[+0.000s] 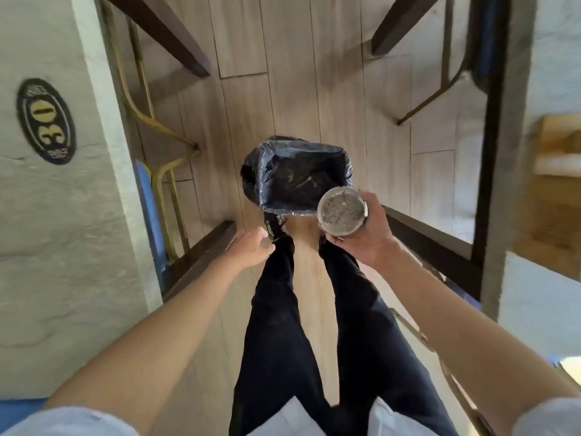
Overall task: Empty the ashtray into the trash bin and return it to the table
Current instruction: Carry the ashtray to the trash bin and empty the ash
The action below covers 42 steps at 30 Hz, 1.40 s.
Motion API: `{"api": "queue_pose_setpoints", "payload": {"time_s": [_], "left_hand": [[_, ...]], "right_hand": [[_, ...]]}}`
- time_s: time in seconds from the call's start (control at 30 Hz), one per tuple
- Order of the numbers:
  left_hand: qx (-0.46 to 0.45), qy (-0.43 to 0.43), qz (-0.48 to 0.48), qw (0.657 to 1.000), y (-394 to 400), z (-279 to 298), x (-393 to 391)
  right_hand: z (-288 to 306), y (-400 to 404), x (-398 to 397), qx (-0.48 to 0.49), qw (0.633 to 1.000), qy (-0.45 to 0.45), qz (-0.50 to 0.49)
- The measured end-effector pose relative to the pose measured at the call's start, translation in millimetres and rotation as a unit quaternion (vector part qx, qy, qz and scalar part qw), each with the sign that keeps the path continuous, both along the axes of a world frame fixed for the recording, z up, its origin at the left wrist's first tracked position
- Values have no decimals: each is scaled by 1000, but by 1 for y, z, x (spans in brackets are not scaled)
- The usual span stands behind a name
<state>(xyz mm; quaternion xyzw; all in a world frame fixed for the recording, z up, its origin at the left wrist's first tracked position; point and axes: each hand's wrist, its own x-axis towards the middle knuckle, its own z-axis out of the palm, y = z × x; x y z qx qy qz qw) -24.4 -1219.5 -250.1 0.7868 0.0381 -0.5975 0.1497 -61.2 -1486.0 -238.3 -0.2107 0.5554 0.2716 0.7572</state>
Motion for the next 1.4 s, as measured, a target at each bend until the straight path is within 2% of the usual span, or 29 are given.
{"api": "queue_pose_setpoints", "payload": {"time_s": [0.27,0.53,0.6,0.83,0.97,1.13,1.17,1.3,1.4], "left_hand": [[3,-57,30,998,12,-121,37],[28,-139,4,990,-1,-188,52],[29,-148,8,989,-4,-198,51],[14,-148,18,989,-6,-210,55],[22,-152,32,988,-8,-210,59],[32,-65,39,997,-10,-208,51],[29,-55,32,998,-11,-207,45],[18,-75,64,995,-12,-205,27],[22,-78,71,994,-13,-204,27]], "right_hand": [[-134,-6,47,-56,998,32,24],[-222,12,72,-127,970,44,200],[-236,13,73,-145,967,48,204],[-256,18,69,-124,978,48,162],[-257,21,69,-121,976,38,179],[-262,14,75,-125,986,45,96],[-263,14,76,-126,986,43,103],[-265,20,71,-164,957,38,238],[-269,23,67,-192,953,66,223]]}}
